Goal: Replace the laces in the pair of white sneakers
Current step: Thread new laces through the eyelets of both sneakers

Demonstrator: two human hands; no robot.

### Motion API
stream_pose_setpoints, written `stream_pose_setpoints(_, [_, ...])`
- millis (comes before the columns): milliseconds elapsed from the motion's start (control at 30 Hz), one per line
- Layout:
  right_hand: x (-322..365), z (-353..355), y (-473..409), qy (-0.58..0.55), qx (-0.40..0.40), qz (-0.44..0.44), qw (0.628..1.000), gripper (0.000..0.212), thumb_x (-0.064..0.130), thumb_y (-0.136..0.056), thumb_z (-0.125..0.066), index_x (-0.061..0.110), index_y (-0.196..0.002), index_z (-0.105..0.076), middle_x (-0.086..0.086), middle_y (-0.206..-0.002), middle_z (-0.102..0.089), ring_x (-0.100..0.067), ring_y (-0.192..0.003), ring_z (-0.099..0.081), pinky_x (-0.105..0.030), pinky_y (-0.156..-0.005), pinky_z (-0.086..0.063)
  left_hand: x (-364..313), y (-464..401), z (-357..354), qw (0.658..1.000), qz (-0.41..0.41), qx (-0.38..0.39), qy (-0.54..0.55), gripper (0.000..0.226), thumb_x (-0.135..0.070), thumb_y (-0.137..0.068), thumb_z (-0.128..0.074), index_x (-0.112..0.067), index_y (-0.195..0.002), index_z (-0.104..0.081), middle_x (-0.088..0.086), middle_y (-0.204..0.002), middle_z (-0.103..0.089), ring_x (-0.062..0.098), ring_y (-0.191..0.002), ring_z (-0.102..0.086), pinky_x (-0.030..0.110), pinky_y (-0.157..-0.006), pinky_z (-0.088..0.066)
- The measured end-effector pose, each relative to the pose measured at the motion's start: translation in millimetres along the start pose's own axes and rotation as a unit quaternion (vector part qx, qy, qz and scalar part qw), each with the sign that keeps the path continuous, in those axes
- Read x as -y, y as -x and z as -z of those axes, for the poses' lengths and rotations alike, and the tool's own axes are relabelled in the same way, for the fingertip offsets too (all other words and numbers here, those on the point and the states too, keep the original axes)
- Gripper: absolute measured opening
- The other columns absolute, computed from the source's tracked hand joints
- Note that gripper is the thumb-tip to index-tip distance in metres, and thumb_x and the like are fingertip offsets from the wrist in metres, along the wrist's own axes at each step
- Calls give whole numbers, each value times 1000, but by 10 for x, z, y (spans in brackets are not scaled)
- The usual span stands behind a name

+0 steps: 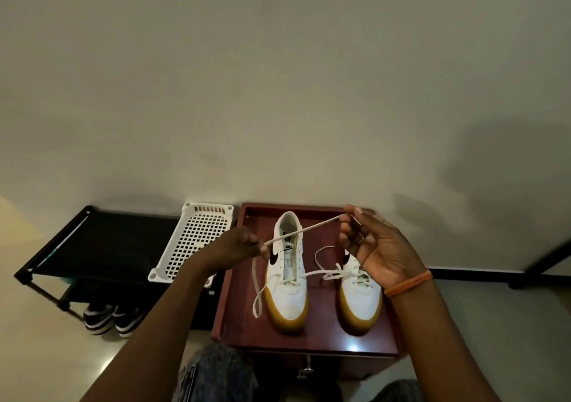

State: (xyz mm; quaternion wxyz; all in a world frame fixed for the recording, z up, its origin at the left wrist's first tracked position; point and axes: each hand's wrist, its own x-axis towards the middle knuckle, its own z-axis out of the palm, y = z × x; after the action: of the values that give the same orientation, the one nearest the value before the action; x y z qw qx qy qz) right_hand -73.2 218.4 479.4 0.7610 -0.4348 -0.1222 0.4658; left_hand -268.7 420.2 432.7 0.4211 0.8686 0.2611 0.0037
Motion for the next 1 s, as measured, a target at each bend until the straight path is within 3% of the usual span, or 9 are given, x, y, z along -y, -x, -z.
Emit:
stream_pose_setpoints(167, [-491,429,-328,-30,11,-55,998,79,12,-46,-96,-4,-116,-63,-21,-109,-71,-25,-96,-72,-30,-74,-59,377,-28,-5,979,95,83,160,24,-31,-96,-60,-14,-98,-77,-8,-87,-73,1,-81,-64,10,-72,-42])
stream_pose_setpoints(300, [-979,631,-564,11,-55,-93,994,23,5,-88,-60,-7,-107,-63,-21,-92,-72,-24,-80,-73,-29,-65,-60,713,-245,82,971,181,157,-17,26,-49,-78,-76,-23,-82,-79,-4,-70,-62,21,-73,-51,28,-73,-41])
stream_pose_setpoints(400, [-1312,732,-699,40,-80,-123,988,19,6,-96,-50,-4,-102,-66,-16,-81,-72,-22,-71,-72,-29,-62,-59,646,-403,3,908,274,139,-285,18,-29,-89,-67,-27,-106,-71,-5,-107,-62,24,-117,-49,48,-110,-29])
stream_pose_setpoints(500, [-1550,778,-807,78,-85,-113,987,19,6,-95,-54,-3,-105,-67,-9,-73,-67,-18,-65,-66,-29,-62,-59,425,-563,-298,869,251,67,-420,31,-23,-93,-56,-28,-124,-59,2,-135,-49,31,-134,-33,53,-113,-18])
stream_pose_setpoints(567, [-1638,786,-880,129,-90,-97,983,20,6,-93,-58,-3,-107,-69,-6,-70,-65,-16,-65,-64,-29,-62,-58,352,-720,-537,929,144,-24,-340,29,-22,-96,-55,-25,-125,-61,1,-131,-56,26,-123,-48,38,-104,-35])
stream_pose_setpoints(633, [-1667,784,-954,156,-90,-84,980,18,6,-91,-62,-1,-104,-71,-6,-69,-66,-16,-63,-63,-27,-60,-56,299,-851,-805,993,68,-73,-61,26,-16,-97,-59,-20,-122,-66,-2,-113,-67,16,-93,-63,15,-76,-47])
stream_pose_setpoints(733, [-1633,798,-1034,173,-97,-69,978,8,4,-86,-68,5,-91,-75,-10,-70,-69,-16,-58,-62,-25,-57,-54,322,-981,-1128,979,57,-64,183,20,-13,-95,-63,-16,-115,-65,-2,-97,-69,23,-61,-69,21,-53,-50])
stream_pose_setpoints(867, [-1649,868,-1106,160,-115,-67,978,7,-1,-85,-67,3,-86,-73,-8,-73,-73,-13,-55,-60,-24,-54,-54,448,-1157,-1155,977,64,-58,195,17,-7,-89,-70,-8,-105,-68,8,-90,-73,25,-63,-72,37,-61,-60])
stream_pose_setpoints(1000, [-1645,869,-1144,129,-87,-75,985,7,-1,-84,-65,-1,-87,-71,-7,-67,-69,-11,-52,-57,-22,-52,-53,454,-1222,-1083,961,80,0,266,19,-1,-87,-70,4,-105,-70,23,-82,-73,20,-61,-70,25,-61,-59])
